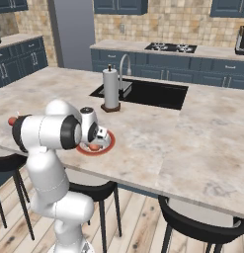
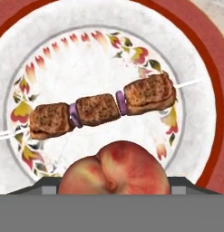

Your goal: Pick up each peach from the fridge and place one peach on each plate on the dining counter.

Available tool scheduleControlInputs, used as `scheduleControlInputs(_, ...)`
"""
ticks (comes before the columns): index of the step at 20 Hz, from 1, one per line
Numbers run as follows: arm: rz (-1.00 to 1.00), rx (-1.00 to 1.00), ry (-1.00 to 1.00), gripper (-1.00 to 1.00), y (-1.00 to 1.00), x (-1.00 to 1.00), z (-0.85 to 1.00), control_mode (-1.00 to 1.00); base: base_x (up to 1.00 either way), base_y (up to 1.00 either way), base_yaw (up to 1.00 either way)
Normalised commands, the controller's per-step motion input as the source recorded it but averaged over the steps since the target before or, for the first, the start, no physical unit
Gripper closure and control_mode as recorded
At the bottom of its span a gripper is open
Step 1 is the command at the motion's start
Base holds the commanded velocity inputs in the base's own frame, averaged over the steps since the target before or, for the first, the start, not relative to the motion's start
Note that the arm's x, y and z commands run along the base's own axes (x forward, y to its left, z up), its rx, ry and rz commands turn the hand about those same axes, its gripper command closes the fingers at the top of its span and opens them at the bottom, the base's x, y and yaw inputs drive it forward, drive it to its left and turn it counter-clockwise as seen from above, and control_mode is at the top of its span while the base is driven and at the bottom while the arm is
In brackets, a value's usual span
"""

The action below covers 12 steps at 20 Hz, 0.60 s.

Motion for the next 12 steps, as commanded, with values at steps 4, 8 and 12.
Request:
scheduleControlInputs(4, 0.0, 0.0, 0.0, -1.0, 0.0, 0.03, -0.03, -1.0, 0.0, 0.0, 0.0)
scheduleControlInputs(8, 0.0, 0.0, 0.0, -1.0, 0.0, 0.0, 0.0, -1.0, 0.0, 0.0, 0.0)
scheduleControlInputs(12, 0.0, 0.0, 0.0, -1.0, 0.0, 0.0, 0.03, -1.0, 0.0, 0.0, 0.0)
